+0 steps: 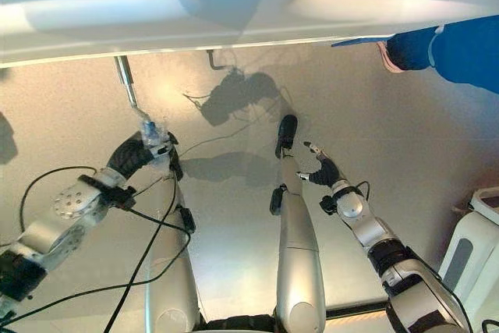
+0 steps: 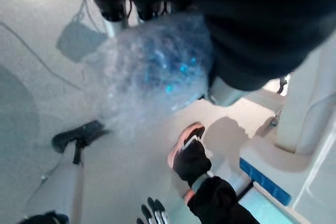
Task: Raise the hospital bed
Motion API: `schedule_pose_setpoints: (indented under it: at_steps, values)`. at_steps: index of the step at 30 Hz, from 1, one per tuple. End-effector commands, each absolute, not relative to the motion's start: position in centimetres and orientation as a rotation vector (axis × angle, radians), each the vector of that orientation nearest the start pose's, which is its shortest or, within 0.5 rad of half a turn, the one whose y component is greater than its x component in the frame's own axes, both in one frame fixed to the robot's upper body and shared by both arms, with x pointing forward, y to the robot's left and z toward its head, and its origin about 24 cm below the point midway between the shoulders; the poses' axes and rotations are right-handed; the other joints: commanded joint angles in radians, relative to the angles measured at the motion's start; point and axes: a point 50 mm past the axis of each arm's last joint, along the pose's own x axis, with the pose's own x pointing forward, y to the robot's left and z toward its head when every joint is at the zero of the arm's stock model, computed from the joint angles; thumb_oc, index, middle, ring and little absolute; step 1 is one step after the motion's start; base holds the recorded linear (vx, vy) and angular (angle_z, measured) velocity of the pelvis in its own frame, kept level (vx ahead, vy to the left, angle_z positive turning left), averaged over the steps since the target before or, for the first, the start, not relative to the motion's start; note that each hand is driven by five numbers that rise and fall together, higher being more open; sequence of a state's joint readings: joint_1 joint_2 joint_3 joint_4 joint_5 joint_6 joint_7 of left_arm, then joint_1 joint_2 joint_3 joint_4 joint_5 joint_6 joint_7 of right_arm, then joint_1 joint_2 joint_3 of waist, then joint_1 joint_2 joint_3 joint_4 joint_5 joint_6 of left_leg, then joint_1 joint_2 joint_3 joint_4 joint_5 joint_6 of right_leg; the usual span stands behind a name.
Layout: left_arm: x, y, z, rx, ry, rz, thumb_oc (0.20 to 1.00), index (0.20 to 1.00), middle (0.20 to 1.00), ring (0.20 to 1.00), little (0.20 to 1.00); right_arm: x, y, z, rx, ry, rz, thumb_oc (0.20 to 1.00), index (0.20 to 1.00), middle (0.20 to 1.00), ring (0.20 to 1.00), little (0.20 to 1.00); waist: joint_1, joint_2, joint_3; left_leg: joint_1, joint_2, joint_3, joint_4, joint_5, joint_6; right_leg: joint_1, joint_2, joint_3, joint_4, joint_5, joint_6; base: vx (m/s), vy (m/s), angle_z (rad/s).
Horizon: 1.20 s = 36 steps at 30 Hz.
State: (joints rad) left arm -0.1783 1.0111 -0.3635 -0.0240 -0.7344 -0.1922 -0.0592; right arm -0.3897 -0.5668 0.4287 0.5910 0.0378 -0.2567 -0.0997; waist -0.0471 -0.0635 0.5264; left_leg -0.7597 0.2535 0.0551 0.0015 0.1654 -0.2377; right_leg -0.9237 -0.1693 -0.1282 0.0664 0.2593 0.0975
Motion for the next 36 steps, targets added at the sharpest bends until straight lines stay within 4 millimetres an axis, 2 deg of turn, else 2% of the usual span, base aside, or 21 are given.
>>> schedule_pose_setpoints:
  at_steps: [1, 8, 9, 14, 20, 21, 23, 24, 27, 36]
  values:
    - [25.7, 21.7, 19.0, 0.284, -0.458, -0.459, 0.2, 0.2, 0.2, 0.2, 0.2, 29.9, -22.6, 3.7, -0.668, 0.009, 0.182, 1.0, 1.0, 1.0, 1.0, 1.0, -0.022, 0.051, -0.006, -0.045, -0.045, -0.011, 0.013, 0.026, 0.079, 0.061, 0.019, 0.01, 0.074, -0.135, 0.089, 0.0, 0.0, 0.0]
    - [25.4, 24.1, 17.5, 0.313, -0.395, -0.333, 0.2, 0.2, 0.2, 0.2, 0.2, 29.6, -22.9, 3.9, -0.667, 0.001, 0.182, 1.0, 1.0, 1.0, 1.0, 1.0, -0.013, 0.054, -0.006, -0.049, -0.047, -0.013, 0.022, 0.022, 0.081, 0.064, 0.015, 0.004, 0.077, -0.138, 0.089, 0.01, 0.006, 0.03]
    - [25.8, 25.2, 16.6, 0.319, -0.381, -0.23, 0.2, 0.2, 0.2, 0.2, 0.2, 29.7, -22.8, 4.2, -0.661, -0.013, 0.182, 1.0, 1.0, 1.0, 1.0, 1.0, -0.011, 0.053, -0.006, -0.052, -0.049, -0.014, 0.029, 0.019, 0.083, 0.063, 0.014, 0.003, 0.082, -0.141, 0.088, 0.0, 0.0, 0.0]
    - [26.8, 26.6, 15.2, 0.342, -0.346, -0.096, 0.2, 0.2, 0.2, 0.2, 0.2, 29.8, -22.8, 4.5, -0.655, -0.027, 0.173, 1.0, 1.0, 1.0, 1.0, 1.0, -0.011, 0.045, -0.006, -0.06, -0.052, -0.015, 0.037, 0.011, 0.085, 0.062, 0.011, 0.002, 0.081, -0.143, 0.088, 0.0, 0.0, 0.0]
    - [29.6, 27.6, 14.5, 0.35, -0.333, 0.09, 0.2, 0.2, 0.2, 0.2, 0.2, 30.6, -22.0, 5.5, -0.649, -0.073, 0.167, 1.0, 1.0, 1.0, 1.0, 1.0, -0.022, 0.013, -0.006, -0.078, -0.05, -0.017, 0.054, -0.004, 0.09, 0.052, 0.012, 0.004, 0.076, -0.145, 0.086, 0.0, 0.0, 0.0]
    - [30.7, 27.9, 14.4, 0.339, -0.317, 0.144, 0.2, 0.2, 0.2, 0.2, 0.2, 30.9, -21.7, 5.7, -0.646, -0.081, 0.165, 1.0, 1.0, 1.0, 1.0, 1.0, -0.029, 0.005, -0.006, -0.084, -0.048, -0.016, 0.058, -0.006, 0.091, 0.049, 0.012, 0.004, 0.075, -0.143, 0.085, 0.0, 0.0, 0.0]
    - [30.8, 27.8, 14.4, 0.339, -0.318, 0.143, 0.2, 0.2, 0.2, 0.2, 0.2, 30.9, -21.7, 5.7, -0.646, -0.081, 0.164, 1.0, 1.0, 1.0, 1.0, 1.0, -0.028, 0.005, -0.006, -0.084, -0.048, -0.016, 0.058, -0.007, 0.091, 0.048, 0.012, 0.005, 0.075, -0.143, 0.085, 0.01, 0.011, 0.04]
    - [32.0, 28.3, 14.4, 0.345, -0.29, 0.194, 0.2, 0.2, 0.2, 0.2, 0.2, 31.3, -21.3, 5.9, -0.642, -0.089, 0.163, 1.0, 1.0, 1.0, 1.0, 1.0, -0.038, -0.008, -0.006, -0.088, -0.046, -0.015, 0.06, -0.01, 0.092, 0.045, 0.012, 0.006, 0.069, -0.141, 0.085, 0.02, 0.014, 0.05]
    - [33.4, 28.9, 14.6, 0.35, -0.26, 0.259, 0.2, 0.2, 0.2, 0.2, 0.2, 31.8, -20.7, 6.3, -0.638, -0.104, 0.168, 1.0, 1.0, 1.0, 1.0, 1.0, -0.049, -0.022, -0.006, -0.097, -0.042, -0.014, 0.064, -0.011, 0.094, 0.037, 0.016, 0.012, 0.068, -0.139, 0.084, 0.01, 0.006, 0.01]
    - [36.2, 29.2, 14.3, 0.384, -0.135, 0.359, 0.2, 0.2, 0.2, 0.2, 0.2, 32.6, -18.8, 6.9, -0.62, -0.146, 0.194, 1.0, 1.0, 1.0, 1.0, 1.0, -0.085, -0.061, -0.006, -0.118, -0.034, -0.012, 0.083, -0.02, 0.097, 0.009, 0.027, 0.025, 0.078, -0.141, 0.08, 0.0, 0.0, -0.01]
